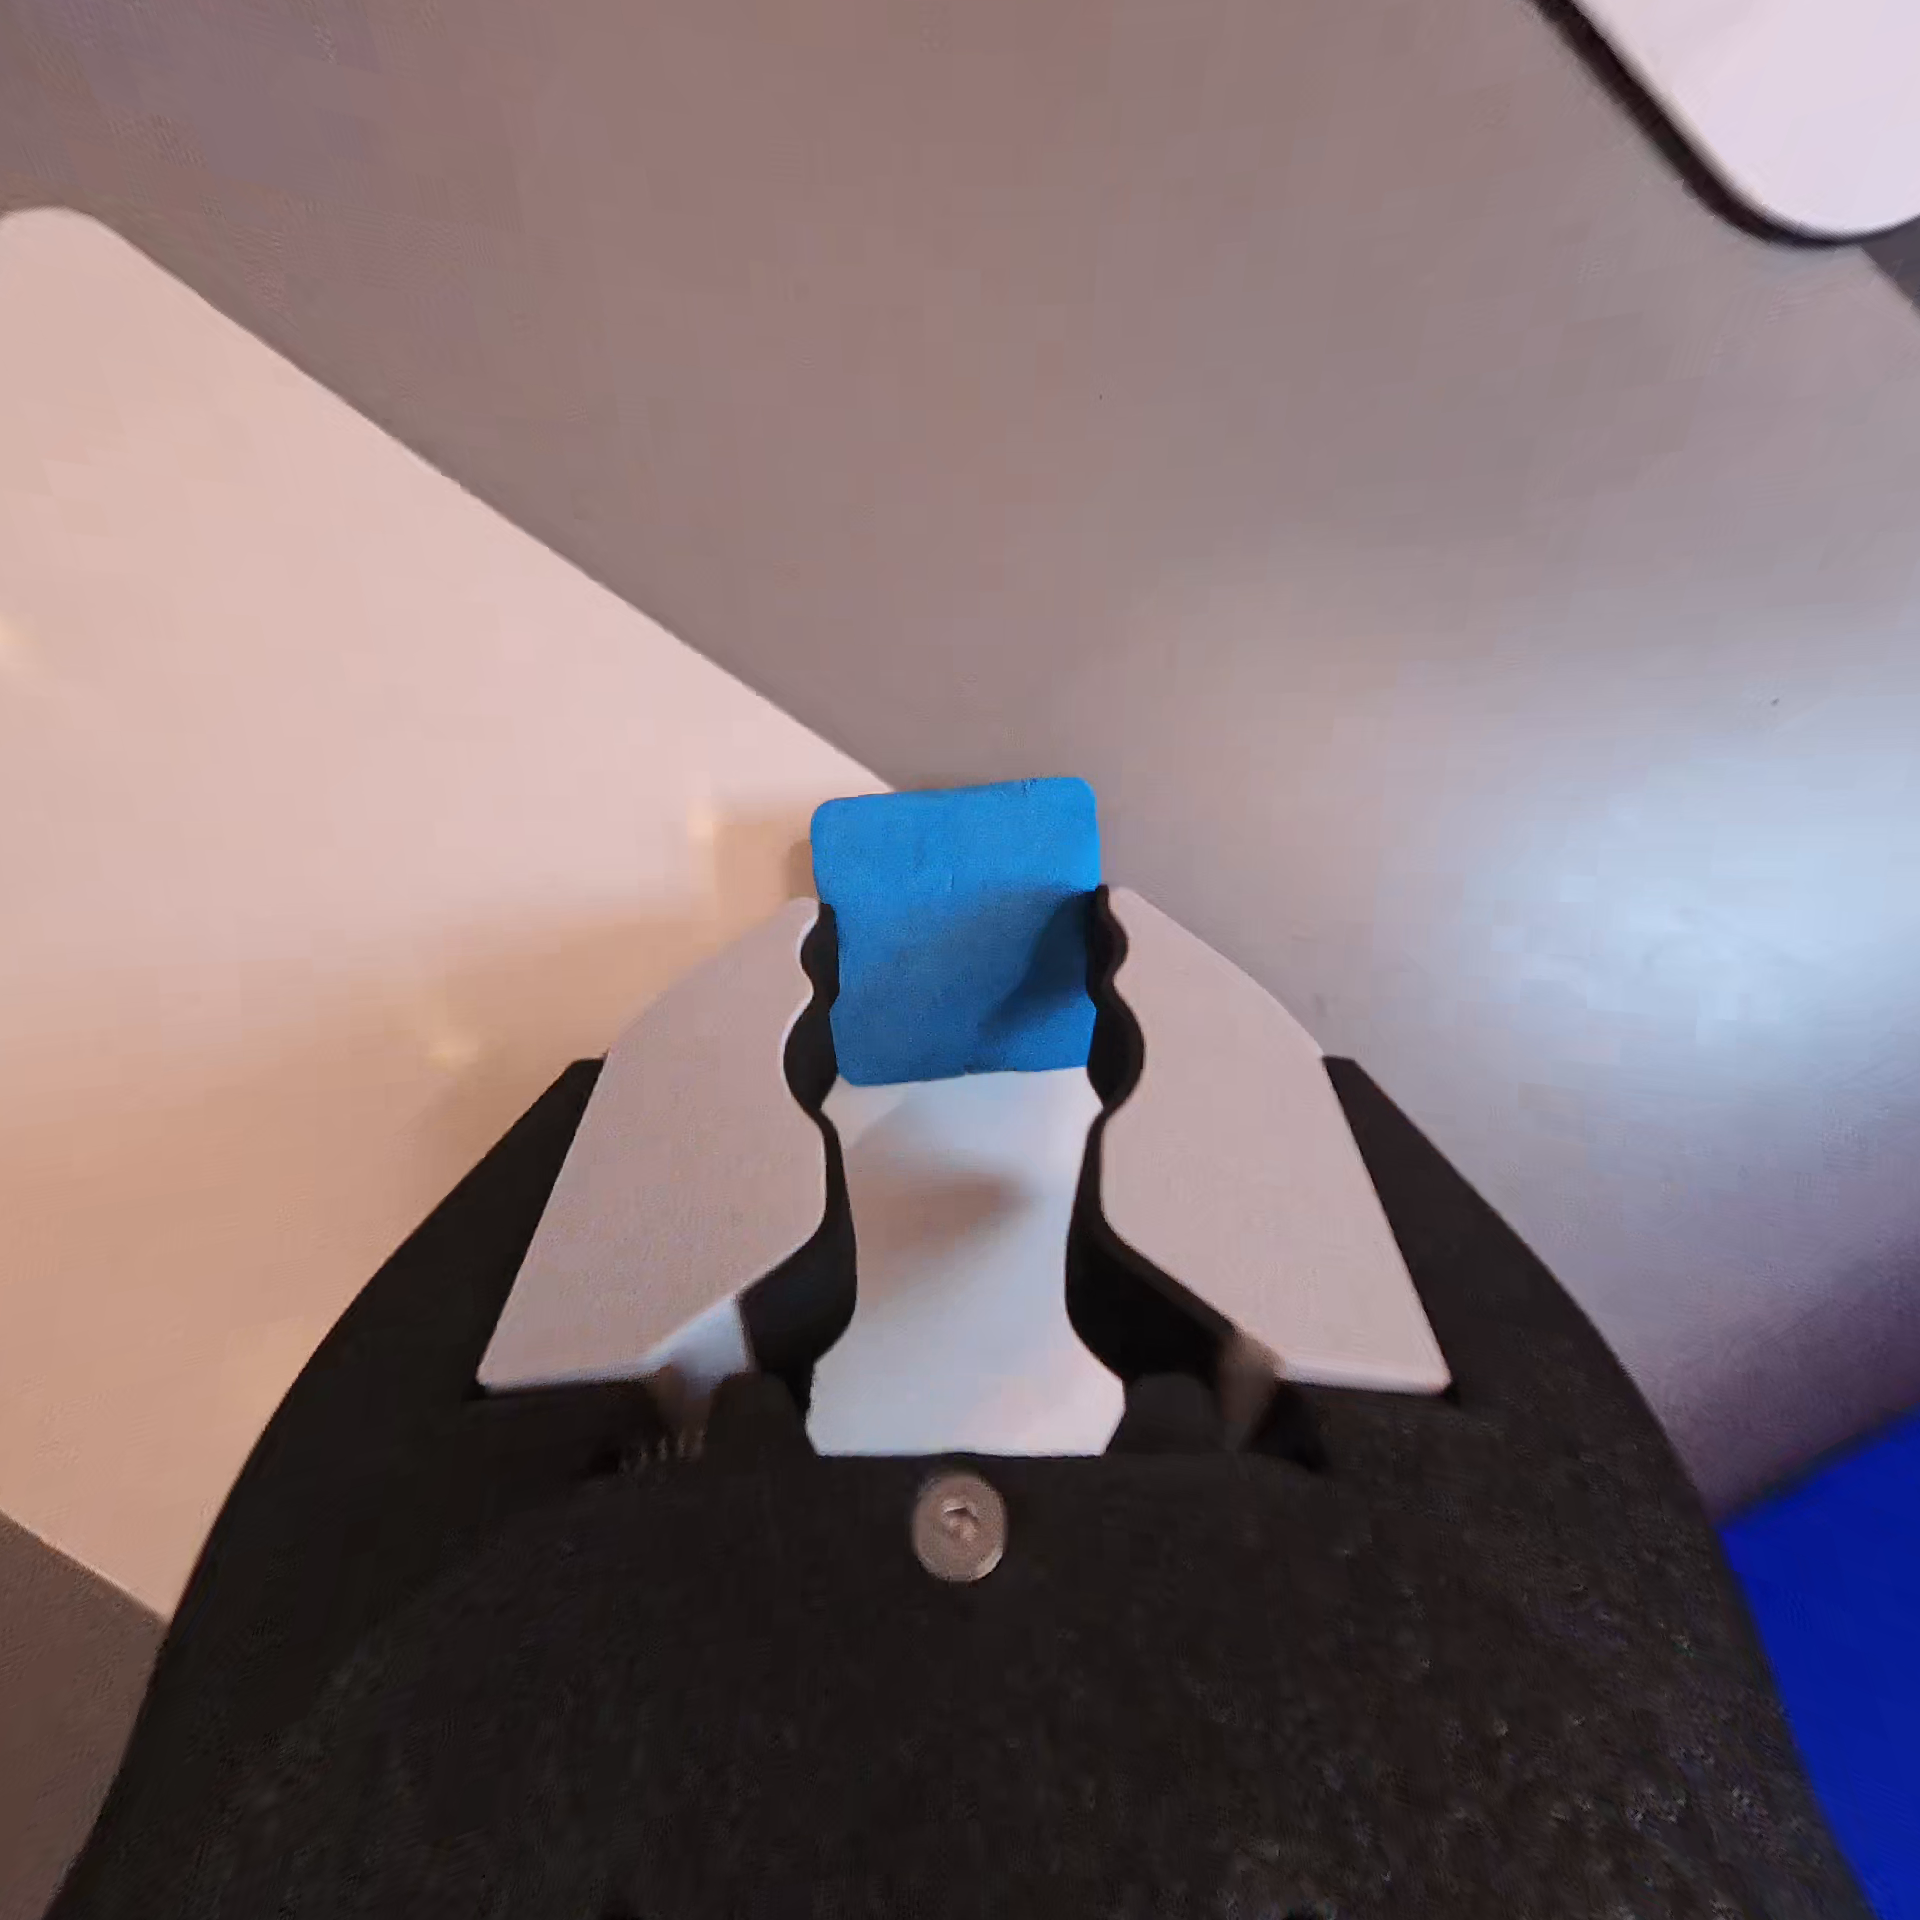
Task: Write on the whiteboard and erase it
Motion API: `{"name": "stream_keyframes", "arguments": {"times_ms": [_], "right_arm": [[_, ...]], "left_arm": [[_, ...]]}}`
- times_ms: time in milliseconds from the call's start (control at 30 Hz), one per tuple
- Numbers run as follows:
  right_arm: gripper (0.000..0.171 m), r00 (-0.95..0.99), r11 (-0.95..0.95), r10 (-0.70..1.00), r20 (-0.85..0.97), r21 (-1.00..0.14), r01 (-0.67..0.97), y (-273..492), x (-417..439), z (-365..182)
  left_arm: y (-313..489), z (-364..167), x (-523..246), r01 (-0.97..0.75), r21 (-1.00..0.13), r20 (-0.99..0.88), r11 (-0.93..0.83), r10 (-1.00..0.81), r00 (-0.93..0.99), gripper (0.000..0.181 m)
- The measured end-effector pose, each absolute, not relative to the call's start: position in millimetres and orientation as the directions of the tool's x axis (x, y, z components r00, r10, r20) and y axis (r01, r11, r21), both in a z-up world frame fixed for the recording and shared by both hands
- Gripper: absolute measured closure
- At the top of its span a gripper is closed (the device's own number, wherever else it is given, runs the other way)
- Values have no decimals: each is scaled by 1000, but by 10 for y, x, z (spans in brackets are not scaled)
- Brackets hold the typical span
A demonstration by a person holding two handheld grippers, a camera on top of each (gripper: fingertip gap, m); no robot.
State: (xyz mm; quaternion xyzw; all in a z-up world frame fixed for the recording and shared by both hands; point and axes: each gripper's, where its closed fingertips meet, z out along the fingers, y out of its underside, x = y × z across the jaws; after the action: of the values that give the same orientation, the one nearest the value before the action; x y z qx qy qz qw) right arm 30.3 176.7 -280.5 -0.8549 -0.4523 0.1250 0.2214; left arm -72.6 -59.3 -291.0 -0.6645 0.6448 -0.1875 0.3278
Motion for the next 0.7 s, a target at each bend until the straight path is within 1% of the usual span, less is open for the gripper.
{"name": "stream_keyframes", "arguments": {"times_ms": [33, 67, 133, 200, 233, 267, 300, 333, 433, 500, 533, 600, 700], "right_arm": [[125, 549, -479, 836, 3, -483, 733, 1724, 318, -2805], [125, 494, -429, 869, 10, -479, 766, 1522, 209, -2806], [124, 310, -275, 951, -10, -494, 825, 804, -213, -2804], [124, 124, -111, 992, -8, -506, 855, 24, -568, -2800], [124, 63, -48, 998, 12, -503, 863, -197, -645, -2801], [124, 48, -36, 999, 9, -505, 863, -227, -644, -2801], [124, 109, -102, 994, -17, -517, 850, -50, -563, -2800], [124, 222, -198, 975, -17, -525, 828, 304, -374, -2800], [124, 569, -477, 823, 6, -538, 696, 1358, 618, -2801], [124, 673, -566, 740, -13, -552, 612, 1538, 1123, -2799], [124, 676, -567, 737, -2, -545, 618, 1446, 1222, -2799], [124, 608, -521, 794, -2, -516, 679, 972, 1116, -2799], [124, 395, -345, 919, -10, -505, 791, -45, 607, -2797]], "left_arm": [[-593, -2909, -726, -734, -677, -175, 48, -980, 98, 181], [-589, -2909, -724, -734, -677, -178, 50, -979, 98, 181], [-587, -2909, -722, -733, -679, -175, 49, -980, 97, 181], [-591, -2908, -723, -732, -679, -173, 48, -980, 96, 181], [-609, -2908, -722, -732, -680, -169, 51, -982, 89, 181], [-628, -2908, -719, -730, -682, -162, 48, -983, 86, 181], [-627, -2908, -720, -730, -681, -174, 57, -981, 86, 181], [-627, -2908, -721, -731, -679, -181, 62, -980, 86, 181], [-625, -2908, -724, -731, -679, -183, 63, -979, 86, 181], [-604, -2907, -735, -738, -670, -213, 79, -973, 89, 181], [-584, -2907, -743, -744, -662, -232, 88, -968, 92, 181], [-560, -2906, -752, -751, -653, -251, 95, -963, 97, 181], [-569, -2906, -747, -742, -667, -219, 73, -970, 101, 181]]}}
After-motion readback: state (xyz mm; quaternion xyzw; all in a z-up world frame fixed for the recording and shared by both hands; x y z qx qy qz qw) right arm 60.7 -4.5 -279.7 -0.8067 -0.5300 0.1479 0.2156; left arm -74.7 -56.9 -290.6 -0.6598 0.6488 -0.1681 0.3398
